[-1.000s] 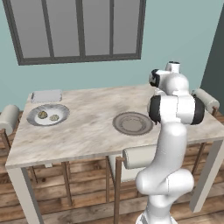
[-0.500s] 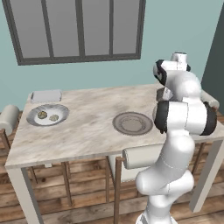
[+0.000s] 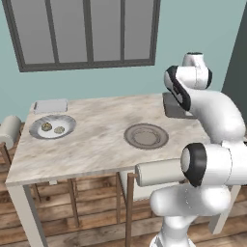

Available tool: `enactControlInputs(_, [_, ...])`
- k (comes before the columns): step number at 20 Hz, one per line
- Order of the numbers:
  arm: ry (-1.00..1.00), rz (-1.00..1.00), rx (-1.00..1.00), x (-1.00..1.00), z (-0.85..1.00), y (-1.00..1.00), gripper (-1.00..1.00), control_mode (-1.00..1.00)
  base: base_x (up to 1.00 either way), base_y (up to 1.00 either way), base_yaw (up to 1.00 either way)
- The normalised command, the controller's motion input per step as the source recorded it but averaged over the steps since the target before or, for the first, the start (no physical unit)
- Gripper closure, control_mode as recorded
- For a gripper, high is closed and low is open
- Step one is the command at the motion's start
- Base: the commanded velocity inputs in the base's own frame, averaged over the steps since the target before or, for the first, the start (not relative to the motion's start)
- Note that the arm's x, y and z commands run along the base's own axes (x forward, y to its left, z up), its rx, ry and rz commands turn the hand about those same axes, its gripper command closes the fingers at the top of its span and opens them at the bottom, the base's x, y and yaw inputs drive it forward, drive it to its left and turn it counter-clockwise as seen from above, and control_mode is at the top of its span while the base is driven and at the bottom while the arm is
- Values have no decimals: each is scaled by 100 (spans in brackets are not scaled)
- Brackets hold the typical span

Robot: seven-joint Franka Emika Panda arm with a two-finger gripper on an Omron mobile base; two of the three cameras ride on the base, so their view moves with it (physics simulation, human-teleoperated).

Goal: Place two dumplings into each of the tupperware containers and then place the containers in the fridge.

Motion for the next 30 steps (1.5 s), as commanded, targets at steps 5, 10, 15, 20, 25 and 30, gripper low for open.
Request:
enactControlInputs(5, [-12, 25, 0, -100, 44, 48, 100, -100, 0, 0, 0])
enactControlInputs(10, [-3, 23, 0, -77, 46, 46, 100, -100, 0, 0, 0])
enactControlInputs(15, [3, 10, 0, -47, 11, 5, 100, -100, 0, 0, 0])
enactControlInputs(20, [10, 0, 0, -53, 0, 26, 100, -100, 0, 0, 0])
enactControlInputs(25, [8, -8, 0, -38, 0, 52, 100, -100, 0, 0, 0])
enactControlInputs(30, [2, -13, 4, -19, 0, 5, 100, -100, 0, 0, 0])
